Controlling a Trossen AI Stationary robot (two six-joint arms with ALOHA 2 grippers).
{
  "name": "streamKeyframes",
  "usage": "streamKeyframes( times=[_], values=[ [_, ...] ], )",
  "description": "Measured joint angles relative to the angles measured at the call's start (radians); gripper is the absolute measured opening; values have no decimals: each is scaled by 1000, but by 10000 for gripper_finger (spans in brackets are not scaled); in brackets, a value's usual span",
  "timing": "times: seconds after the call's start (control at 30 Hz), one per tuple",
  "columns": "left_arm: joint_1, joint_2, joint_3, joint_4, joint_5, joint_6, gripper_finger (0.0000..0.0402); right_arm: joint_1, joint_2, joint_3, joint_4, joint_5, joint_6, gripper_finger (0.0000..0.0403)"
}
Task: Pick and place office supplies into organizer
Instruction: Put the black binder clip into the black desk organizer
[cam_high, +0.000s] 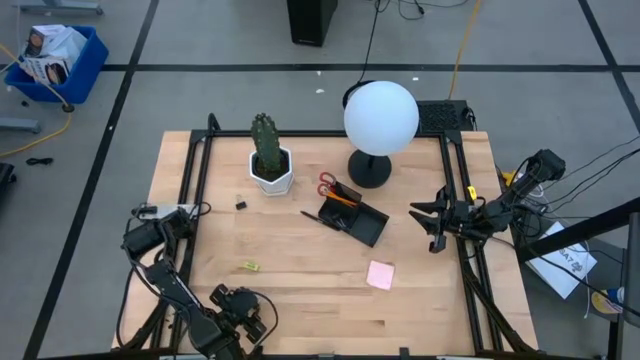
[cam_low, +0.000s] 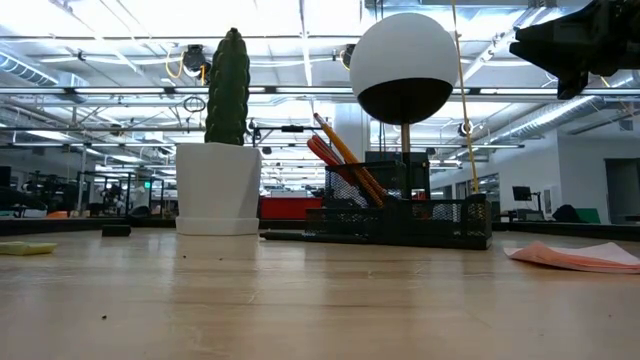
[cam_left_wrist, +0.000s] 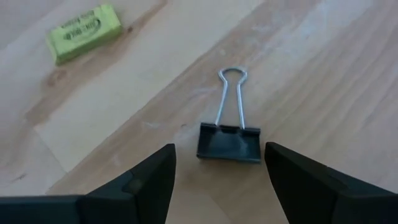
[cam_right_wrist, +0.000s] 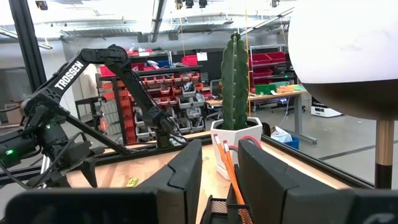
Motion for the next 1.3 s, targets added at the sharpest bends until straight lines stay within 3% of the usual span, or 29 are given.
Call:
streamKeyframes(
  times=[0.73, 1.1, 1.3],
  values=[
    [-3, -3, -52, 109, -9, -7, 252, 0, 0, 0, 0, 0, 0, 100],
    [-7, -2, -53, 142, -34, 41, 156, 0, 0, 0, 0, 0, 0, 100],
    [-7, 1, -54, 143, -77, 5, 152, 0, 0, 0, 0, 0, 0, 100]
  ],
)
